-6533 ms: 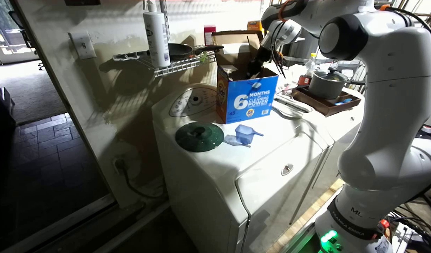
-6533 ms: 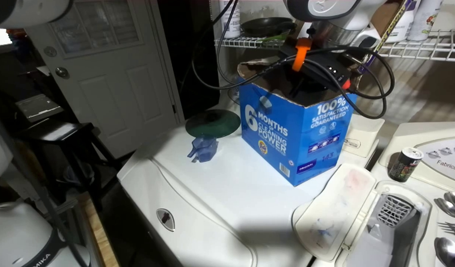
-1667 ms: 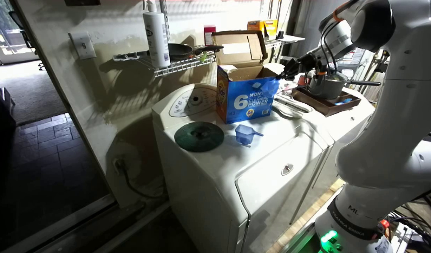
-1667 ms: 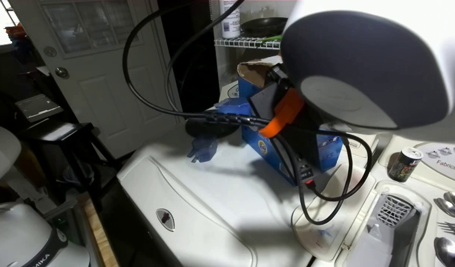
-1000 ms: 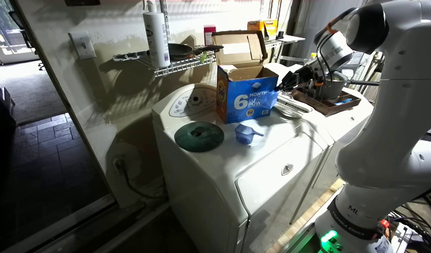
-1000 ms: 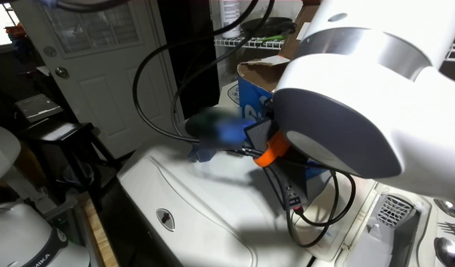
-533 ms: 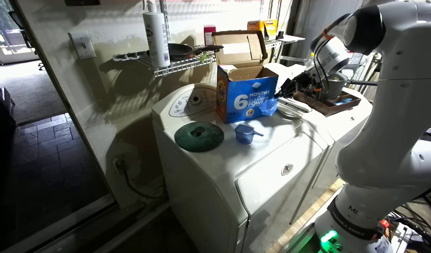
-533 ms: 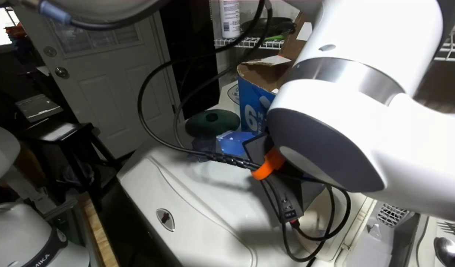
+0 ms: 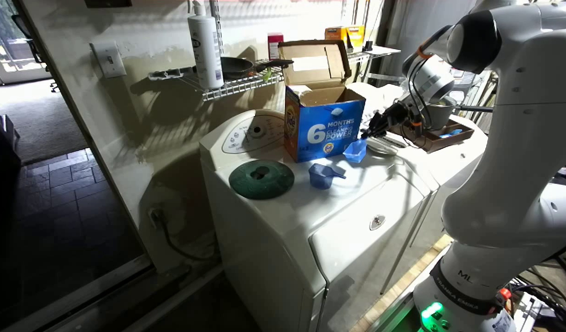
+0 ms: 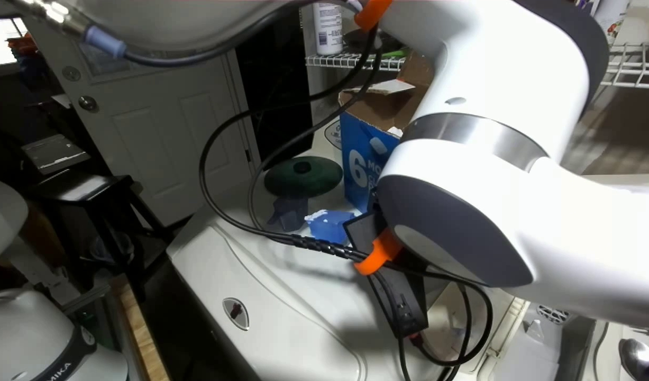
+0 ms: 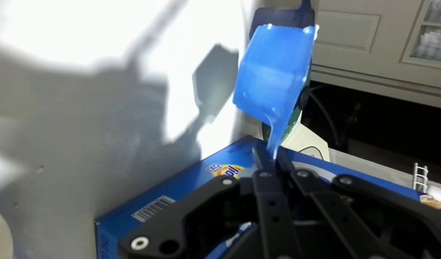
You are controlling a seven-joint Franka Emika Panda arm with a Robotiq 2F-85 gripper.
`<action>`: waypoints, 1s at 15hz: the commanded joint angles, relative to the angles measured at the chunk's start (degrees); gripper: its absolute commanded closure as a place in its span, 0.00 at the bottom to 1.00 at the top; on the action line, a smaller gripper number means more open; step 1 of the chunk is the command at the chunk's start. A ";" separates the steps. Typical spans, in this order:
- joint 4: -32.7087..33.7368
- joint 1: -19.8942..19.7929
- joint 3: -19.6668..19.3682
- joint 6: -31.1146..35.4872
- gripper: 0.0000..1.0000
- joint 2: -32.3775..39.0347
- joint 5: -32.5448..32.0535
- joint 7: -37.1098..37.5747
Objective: Pick up the object and place it in the box
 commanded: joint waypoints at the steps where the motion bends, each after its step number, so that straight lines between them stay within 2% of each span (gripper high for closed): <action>1: -0.60 1.04 -0.29 2.58 0.98 0.20 -1.86 1.23; 15: -0.59 1.77 1.25 7.52 0.98 3.08 -4.29 -0.67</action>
